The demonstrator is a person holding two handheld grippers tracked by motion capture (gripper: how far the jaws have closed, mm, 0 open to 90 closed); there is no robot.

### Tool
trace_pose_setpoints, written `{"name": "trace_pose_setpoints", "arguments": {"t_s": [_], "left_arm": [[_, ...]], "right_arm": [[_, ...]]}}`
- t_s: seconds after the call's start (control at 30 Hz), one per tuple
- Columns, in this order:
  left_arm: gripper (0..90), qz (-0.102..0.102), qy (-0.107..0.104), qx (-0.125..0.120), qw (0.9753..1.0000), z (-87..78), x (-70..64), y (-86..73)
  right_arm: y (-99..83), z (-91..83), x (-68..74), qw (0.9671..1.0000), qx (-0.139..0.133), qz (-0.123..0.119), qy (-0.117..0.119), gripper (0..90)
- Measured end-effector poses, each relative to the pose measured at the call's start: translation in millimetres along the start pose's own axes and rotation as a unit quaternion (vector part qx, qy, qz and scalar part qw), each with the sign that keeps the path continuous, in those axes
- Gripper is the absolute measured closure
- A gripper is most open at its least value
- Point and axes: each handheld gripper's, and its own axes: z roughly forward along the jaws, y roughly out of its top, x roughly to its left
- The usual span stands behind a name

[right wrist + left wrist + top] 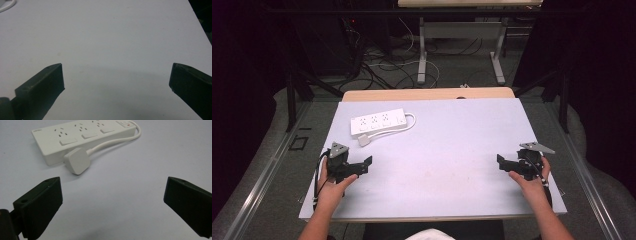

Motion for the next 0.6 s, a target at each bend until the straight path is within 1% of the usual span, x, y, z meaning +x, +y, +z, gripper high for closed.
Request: {"name": "trace_pose_setpoints", "arguments": {"t_s": [0.03, 0.07, 0.13, 0.2, 0.23, 0.27, 0.33, 0.37, 0.5, 0.53, 0.6], "left_arm": [[2.0, 0.001, 0.003, 0.0, 1.0, 0.3, 1.0, -0.1], [2.0, -0.003, 0.003, -0.002, 1.0, 1.1, 1.7, -0.5], [2.0, -0.005, -0.002, -0.002, 1.0, 2.2, 2.5, -1.2], [2.0, -0.003, -0.001, -0.001, 1.0, 3.2, 2.3, -2.0], [2.0, -0.006, -0.002, 0.001, 1.0, 3.6, 1.8, -2.4], [2.1, -0.005, -0.001, 0.002, 1.0, 3.8, 1.5, -2.8], [2.1, -0.005, 0.0, 0.005, 1.0, 4.0, 0.4, -3.1], [2.1, -0.005, 0.0, 0.008, 1.0, 4.0, 0.1, -3.0], [2.1, -0.003, -0.002, 0.006, 1.0, 4.4, -1.2, -2.9], [2.1, -0.001, -0.002, 0.005, 1.0, 4.3, -1.2, -2.7], [2.1, -0.003, -0.005, 0.003, 1.0, 4.0, -1.7, -2.4]], "right_arm": [[0.3, -0.2, 0.5, 1.0, -0.003, -0.004, -0.002, 0.0], [0.4, -0.6, 1.9, 1.0, -0.001, -0.002, 0.0, 0.0], [0.0, 0.2, 2.8, 1.0, -0.003, -0.007, 0.0, 0.0], [-0.3, 1.4, 3.9, 1.0, -0.007, -0.007, 0.0, 0.0], [-0.2, 1.0, 4.4, 1.0, -0.001, -0.007, 0.006, 0.0], [-0.3, 1.4, 4.3, 0.9999, -0.002, -0.014, 0.006, 0.0], [-0.7, 2.0, 5.8, 0.9998, -0.002, -0.016, 0.008, 0.0], [-1.2, 2.7, 6.7, 0.9999, -0.005, -0.016, 0.004, 0.0], [-2.1, 2.8, 6.8, 0.9997, 0.0, -0.022, 0.009, 0.0], [-2.4, 2.6, 7.4, 0.9997, 0.003, -0.02, 0.009, 0.0], [-2.4, 3.4, 7.8, 0.9998, 0.002, -0.017, 0.012, 0.0]]}}
